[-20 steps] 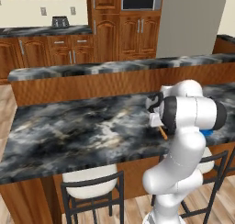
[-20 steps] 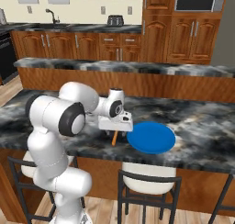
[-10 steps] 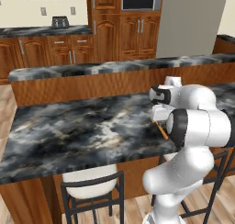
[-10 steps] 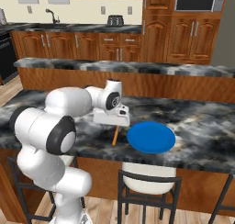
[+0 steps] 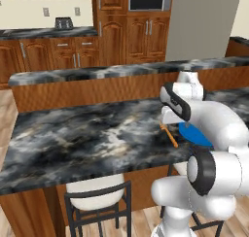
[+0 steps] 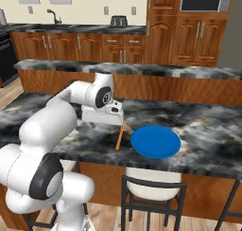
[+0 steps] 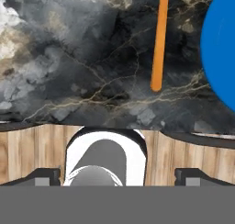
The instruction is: Take the fork and place it on the left side of the plate. Then take the spoon and place it on the right side of the plate. Make sure they're directly next to the plate.
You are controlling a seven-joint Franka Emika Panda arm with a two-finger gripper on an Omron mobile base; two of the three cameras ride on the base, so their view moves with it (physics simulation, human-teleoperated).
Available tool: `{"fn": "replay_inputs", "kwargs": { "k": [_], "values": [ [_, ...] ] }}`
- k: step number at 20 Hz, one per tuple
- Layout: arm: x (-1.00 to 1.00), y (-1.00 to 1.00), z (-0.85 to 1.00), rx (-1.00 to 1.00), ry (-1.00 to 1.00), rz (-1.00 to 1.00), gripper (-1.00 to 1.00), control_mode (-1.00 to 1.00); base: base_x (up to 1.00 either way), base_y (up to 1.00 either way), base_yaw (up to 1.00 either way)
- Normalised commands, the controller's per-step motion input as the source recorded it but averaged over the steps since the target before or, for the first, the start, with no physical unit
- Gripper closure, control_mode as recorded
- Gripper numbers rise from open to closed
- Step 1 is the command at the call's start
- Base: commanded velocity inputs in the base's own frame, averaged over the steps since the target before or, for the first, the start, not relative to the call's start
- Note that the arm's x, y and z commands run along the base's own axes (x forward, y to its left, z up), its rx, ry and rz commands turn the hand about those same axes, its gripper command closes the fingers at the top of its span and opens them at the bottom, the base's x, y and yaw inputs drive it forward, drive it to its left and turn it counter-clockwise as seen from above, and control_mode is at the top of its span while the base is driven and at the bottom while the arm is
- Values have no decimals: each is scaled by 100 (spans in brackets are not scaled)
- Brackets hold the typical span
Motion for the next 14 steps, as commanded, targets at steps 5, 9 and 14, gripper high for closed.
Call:
{"fn": "replay_inputs", "kwargs": {
  "k": [5, 9, 14],
  "values": [
    [-89, 55, 47, 0, -9, 0, -100, -100, 0, 0, 0],
    [-100, 38, 50, 4, -10, 0, -100, -100, 0, 0, 0],
    [-89, 8, 78, 6, -12, -1, -100, -100, 0, 0, 0]
  ]
}}
